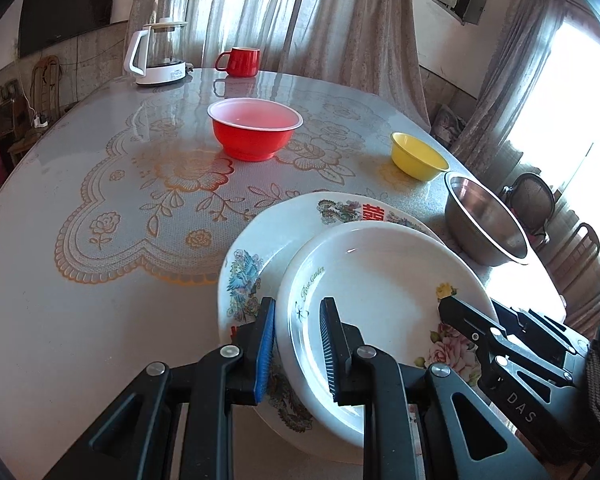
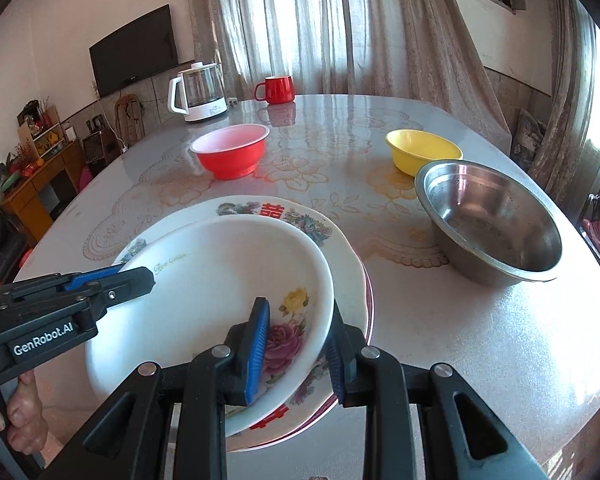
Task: Organize plates and bowls
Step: 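Lower the pink-rose plate onto the red-character plate and open the right tool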
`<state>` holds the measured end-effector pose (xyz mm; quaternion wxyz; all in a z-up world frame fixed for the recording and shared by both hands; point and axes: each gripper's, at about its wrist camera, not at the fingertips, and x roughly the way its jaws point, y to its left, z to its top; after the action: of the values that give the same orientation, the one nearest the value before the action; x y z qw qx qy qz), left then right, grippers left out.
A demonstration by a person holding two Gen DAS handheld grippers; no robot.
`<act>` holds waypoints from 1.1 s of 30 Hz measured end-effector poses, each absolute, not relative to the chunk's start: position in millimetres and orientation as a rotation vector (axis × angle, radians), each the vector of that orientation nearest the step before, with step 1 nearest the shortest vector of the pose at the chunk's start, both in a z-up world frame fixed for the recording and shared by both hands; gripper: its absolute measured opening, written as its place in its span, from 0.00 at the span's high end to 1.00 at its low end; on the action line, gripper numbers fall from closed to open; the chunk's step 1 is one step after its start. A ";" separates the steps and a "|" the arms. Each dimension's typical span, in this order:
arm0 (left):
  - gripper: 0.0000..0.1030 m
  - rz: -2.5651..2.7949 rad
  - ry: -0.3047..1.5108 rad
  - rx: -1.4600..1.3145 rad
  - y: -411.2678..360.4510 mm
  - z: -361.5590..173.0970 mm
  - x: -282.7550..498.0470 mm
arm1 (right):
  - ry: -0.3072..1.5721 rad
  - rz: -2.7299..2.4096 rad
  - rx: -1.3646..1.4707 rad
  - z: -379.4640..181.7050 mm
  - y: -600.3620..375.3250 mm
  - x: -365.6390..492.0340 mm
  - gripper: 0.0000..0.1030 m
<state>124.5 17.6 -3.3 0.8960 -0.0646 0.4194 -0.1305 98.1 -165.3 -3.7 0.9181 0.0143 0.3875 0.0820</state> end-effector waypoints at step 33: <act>0.67 -0.237 0.855 -0.061 8.4 -0.1 127.7 | 0.780 0.126 -0.050 -8.9 -153.4 111.5 0.69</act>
<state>127.7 8.4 -0.1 0.9027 -0.0296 0.4136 -0.1148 111.5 -153.4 -8.9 0.9227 -0.0242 0.3799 0.0612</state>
